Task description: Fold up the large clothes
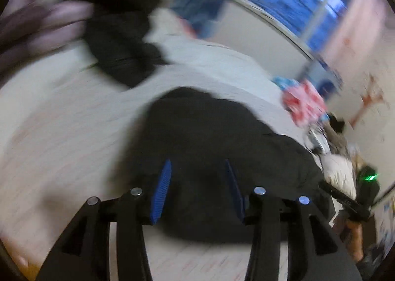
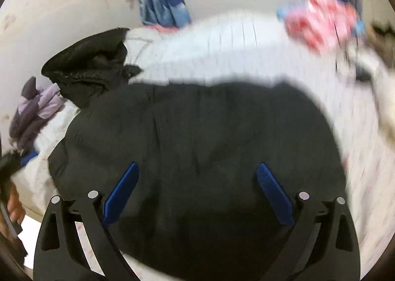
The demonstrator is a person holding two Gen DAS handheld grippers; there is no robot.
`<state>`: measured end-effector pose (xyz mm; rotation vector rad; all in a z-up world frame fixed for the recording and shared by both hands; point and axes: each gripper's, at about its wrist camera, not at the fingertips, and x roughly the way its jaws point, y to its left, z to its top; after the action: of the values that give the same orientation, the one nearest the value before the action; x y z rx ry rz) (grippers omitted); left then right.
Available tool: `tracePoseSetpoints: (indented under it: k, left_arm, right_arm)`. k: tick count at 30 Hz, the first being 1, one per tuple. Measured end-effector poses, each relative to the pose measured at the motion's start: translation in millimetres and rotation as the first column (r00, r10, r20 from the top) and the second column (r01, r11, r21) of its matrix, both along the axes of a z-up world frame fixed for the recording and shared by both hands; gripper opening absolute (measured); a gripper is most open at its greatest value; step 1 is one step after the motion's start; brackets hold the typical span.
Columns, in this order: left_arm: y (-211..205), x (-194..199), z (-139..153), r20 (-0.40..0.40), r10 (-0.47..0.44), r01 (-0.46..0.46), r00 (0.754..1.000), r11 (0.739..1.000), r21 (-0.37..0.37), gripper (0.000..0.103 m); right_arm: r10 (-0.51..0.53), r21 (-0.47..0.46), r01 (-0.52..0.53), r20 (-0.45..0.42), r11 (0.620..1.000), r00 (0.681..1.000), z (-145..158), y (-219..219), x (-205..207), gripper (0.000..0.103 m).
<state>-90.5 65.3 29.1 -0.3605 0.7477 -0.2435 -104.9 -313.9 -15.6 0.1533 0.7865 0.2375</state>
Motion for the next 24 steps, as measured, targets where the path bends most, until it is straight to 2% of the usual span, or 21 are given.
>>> tracePoseSetpoints:
  k: [2, 3, 5, 6, 7, 8, 9, 10, 12, 13, 14, 15, 16, 17, 18, 19, 21, 22, 24]
  left_arm:
    - [-42.4, 46.4, -2.9, 0.002, -0.026, 0.026, 1.000, 0.999, 0.044, 0.045]
    - [-58.9, 70.5, -11.0, -0.012, -0.017, 0.018, 1.000, 0.995, 0.095, 0.045]
    - [-70.7, 102.0, -38.9, -0.077, 0.020, -0.006, 0.997, 0.983, 0.181, 0.045]
    - [-72.1, 110.7, -55.2, -0.109, 0.026, -0.004, 0.994, 0.980, 0.198, 0.045]
    - [-69.0, 117.3, -76.5, -0.116, -0.014, 0.033, 0.993, 0.986, 0.164, 0.046]
    - [-65.5, 116.5, -86.5, -0.091, -0.063, 0.073, 0.994, 0.990, 0.118, 0.045]
    - [-64.3, 116.2, -87.5, -0.107, -0.073, 0.087, 0.992, 0.988, 0.127, 0.045]
    - [-65.0, 115.8, -84.9, -0.121, -0.074, 0.091, 0.990, 0.985, 0.144, 0.045]
    - [-59.4, 107.0, -68.4, -0.136, -0.060, 0.084, 0.989, 0.980, 0.182, 0.045]
    - [-56.9, 100.0, -60.9, -0.120, -0.052, 0.072, 0.991, 0.982, 0.176, 0.045]
    - [-49.2, 91.8, -51.8, -0.098, -0.040, 0.056, 0.994, 0.985, 0.166, 0.045]
    - [-40.9, 81.6, -44.1, -0.075, -0.024, 0.036, 0.997, 0.986, 0.163, 0.048]
    - [-29.7, 64.9, -37.2, -0.053, 0.014, -0.005, 0.998, 0.986, 0.165, 0.061]
    - [-15.9, 48.7, -35.5, -0.042, 0.076, -0.069, 0.996, 0.986, 0.155, 0.075]
    - [-3.4, 36.8, -37.4, -0.046, 0.124, -0.116, 0.991, 0.984, 0.136, 0.076]
    - [13.2, 23.5, -42.4, -0.075, 0.177, -0.169, 0.981, 0.981, 0.099, 0.076]
    - [42.3, 1.3, -54.7, -0.151, 0.245, -0.242, 0.958, 0.970, 0.037, 0.076]
    - [50.2, -8.0, -57.3, -0.168, 0.268, -0.267, 0.949, 0.963, 0.028, 0.076]
    - [67.4, -22.5, -70.1, -0.220, 0.256, -0.272, 0.941, 0.961, -0.045, 0.077]
  right_arm:
    - [-0.025, -0.067, 0.029, 0.059, 0.997, 0.998, 12.6, -0.4, 25.3, 0.094]
    - [-0.050, -0.095, 0.055, 0.060, 0.994, 0.997, 9.8, -5.0, 38.5, 0.094]
    - [-0.131, -0.158, 0.131, 0.006, 0.979, 0.991, -18.7, -25.4, 70.8, 0.094]
    - [-0.182, -0.193, 0.167, -0.065, 0.967, 0.981, -52.5, -39.8, 85.3, 0.094]
    - [-0.176, -0.157, 0.157, -0.111, 0.975, 0.978, -77.9, -50.4, 91.4, 0.096]
    - [-0.134, 0.040, 0.138, -0.099, 0.990, 0.986, -103.3, -72.0, 87.8, 0.096]
    - [-0.130, 0.093, 0.141, -0.117, 0.986, 0.985, -108.4, -81.7, 89.1, 0.096]
    - [-0.113, 0.081, 0.125, -0.137, 0.989, 0.984, -106.6, -81.9, 91.7, 0.096]
    - [-0.095, 0.015, 0.098, -0.163, 0.995, 0.982, -89.1, -73.8, 91.4, 0.096]
    - [-0.095, 0.021, 0.100, -0.156, 0.995, 0.983, -79.6, -73.1, 86.0, 0.096]
    - [-0.090, 0.039, 0.094, -0.098, 0.995, 0.991, -62.5, -72.9, 72.7, 0.096]
    - [-0.099, 0.015, 0.100, -0.043, 0.995, 0.994, -52.1, -72.7, 58.3, 0.096]
    - [-0.108, -0.023, 0.108, -0.012, 0.994, 0.994, -49.6, -70.7, 49.9, 0.096]
    - [-0.113, -0.100, 0.110, -0.030, 0.989, 0.993, -61.0, -66.6, 46.6, 0.096]
    - [-0.080, -0.148, 0.062, -0.121, 0.987, 0.989, -85.5, -62.9, 52.8, 0.096]
    - [-0.053, -0.123, 0.034, -0.150, 0.992, 0.987, -98.1, -64.8, 53.6, 0.096]
    - [-0.120, -0.088, 0.107, -0.161, 0.990, 0.980, -91.6, -72.7, 46.6, 0.095]
    - [-0.145, -0.084, 0.135, -0.140, 0.987, 0.979, -80.9, -71.4, 39.4, 0.095]
    - [-0.112, -0.061, 0.113, 0.017, 0.992, 0.994, -42.4, -48.8, 8.7, 0.095]
